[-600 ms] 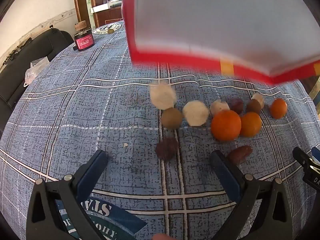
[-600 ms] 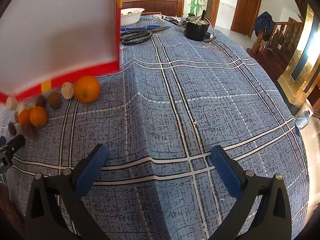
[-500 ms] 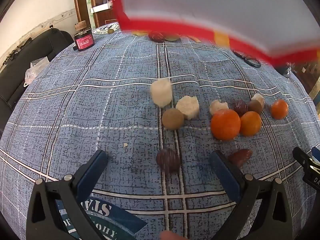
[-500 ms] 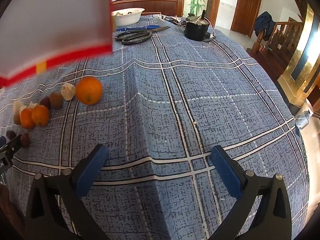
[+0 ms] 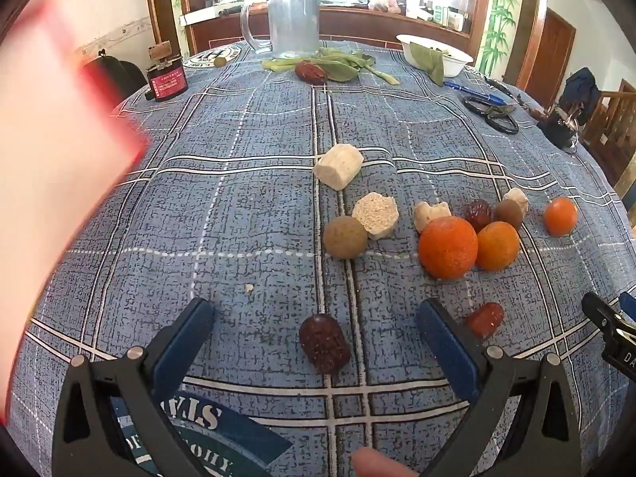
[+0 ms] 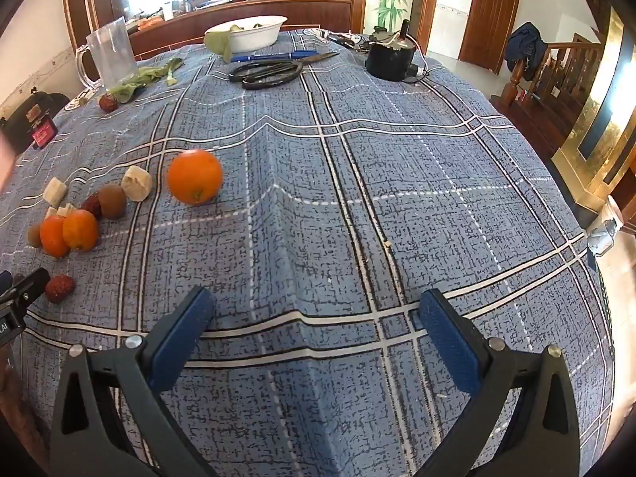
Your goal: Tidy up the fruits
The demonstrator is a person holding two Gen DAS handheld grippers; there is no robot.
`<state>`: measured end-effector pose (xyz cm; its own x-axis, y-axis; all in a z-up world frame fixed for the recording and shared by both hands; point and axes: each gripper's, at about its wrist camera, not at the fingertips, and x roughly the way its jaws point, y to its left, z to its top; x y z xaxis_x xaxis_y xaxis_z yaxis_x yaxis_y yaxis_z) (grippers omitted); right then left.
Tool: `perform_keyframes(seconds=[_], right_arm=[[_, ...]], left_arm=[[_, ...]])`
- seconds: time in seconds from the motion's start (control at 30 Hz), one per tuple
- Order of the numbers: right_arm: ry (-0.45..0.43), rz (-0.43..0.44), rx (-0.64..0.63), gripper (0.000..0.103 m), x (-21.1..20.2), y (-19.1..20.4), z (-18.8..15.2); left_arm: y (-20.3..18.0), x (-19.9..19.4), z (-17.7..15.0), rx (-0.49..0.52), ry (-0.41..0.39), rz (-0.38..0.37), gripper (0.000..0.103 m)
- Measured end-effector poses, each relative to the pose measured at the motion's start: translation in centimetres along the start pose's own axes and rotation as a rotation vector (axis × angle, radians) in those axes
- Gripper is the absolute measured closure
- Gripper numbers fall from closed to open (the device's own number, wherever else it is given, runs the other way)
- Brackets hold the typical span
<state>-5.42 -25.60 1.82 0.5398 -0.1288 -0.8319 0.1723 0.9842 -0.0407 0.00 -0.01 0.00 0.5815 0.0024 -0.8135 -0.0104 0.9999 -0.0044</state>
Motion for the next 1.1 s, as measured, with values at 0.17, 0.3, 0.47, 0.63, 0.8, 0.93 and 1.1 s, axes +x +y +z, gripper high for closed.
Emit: perform_keyframes(seconds=[0.17,0.3,0.47,0.63,0.8,0.93,1.1], right_arm=[[0.000,0.000,0.000,0.000,0.00,0.01,0.01],[0.001,0.000,0.000,0.000,0.03,0.03,0.03],[0.001,0.001,0.000,0.000,0.06,0.07,0.05],[0.001,0.001,0.000,0.000,0.08,0.10,0.08],[0.001,0.001,0.000,0.000,0.11,0.14,0.10],[0.002,0.001,0.000,0.000,0.13,0.16,0.12],[0.002,0.001,0.000,0.000,0.15,0.18,0.14]], left_arm=[[0.00,0.00,0.00,0.000,0.000,0.000,0.001],[0.00,0.00,0.00,0.000,0.000,0.000,0.001],[0.00,0.00,0.00,0.000,0.000,0.000,0.001],[0.01,0.00,0.00,0.000,0.000,0.000,0.001],[0.00,0.00,0.00,0.000,0.000,0.000,0.001],[0.00,0.00,0.00,0.000,0.000,0.000,0.001],[0.00,0.00,0.00,0.000,0.000,0.000,0.001]])
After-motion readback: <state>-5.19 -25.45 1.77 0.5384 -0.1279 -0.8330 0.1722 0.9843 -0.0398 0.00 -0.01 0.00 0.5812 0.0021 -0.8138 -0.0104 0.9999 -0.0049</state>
